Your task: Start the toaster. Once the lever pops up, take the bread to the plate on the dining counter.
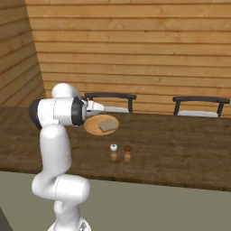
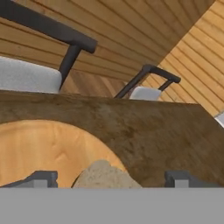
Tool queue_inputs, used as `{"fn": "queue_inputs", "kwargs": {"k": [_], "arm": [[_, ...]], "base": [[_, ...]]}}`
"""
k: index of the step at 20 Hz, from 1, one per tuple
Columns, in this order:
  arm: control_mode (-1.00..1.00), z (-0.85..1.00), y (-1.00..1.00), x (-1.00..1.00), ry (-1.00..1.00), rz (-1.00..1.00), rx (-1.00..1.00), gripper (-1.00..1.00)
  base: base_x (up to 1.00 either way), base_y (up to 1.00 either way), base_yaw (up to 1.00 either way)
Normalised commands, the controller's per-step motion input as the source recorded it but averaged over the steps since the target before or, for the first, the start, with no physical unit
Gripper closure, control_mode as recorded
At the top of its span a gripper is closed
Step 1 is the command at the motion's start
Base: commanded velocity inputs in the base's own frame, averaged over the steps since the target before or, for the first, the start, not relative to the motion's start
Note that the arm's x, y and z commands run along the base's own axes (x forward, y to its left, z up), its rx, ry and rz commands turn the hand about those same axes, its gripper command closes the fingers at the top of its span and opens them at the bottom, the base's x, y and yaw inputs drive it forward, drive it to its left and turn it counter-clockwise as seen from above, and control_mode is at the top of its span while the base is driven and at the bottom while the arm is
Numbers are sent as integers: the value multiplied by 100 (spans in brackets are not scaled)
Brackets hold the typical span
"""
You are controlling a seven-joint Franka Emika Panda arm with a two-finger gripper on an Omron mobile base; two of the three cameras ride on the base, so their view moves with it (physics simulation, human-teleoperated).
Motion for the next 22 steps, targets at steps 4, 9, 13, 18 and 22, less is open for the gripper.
{"fn": "queue_inputs", "kwargs": {"k": [4, 9, 13, 18, 22], "arm": [[-100, 19, 60, 0, -2, 0, 5, -100], [-100, 52, 57, -10, 0, 3, 15, -100], [-100, 95, 4, -53, 1, 2, 31, -100], [-100, 77, -23, -93, 0, 0, 40, -100], [-100, 53, -51, -100, -6, 0, 50, -100]], "base": [[0, 0, 0], [0, 0, 0], [0, 0, 0], [0, 0, 0], [0, 0, 0]]}}
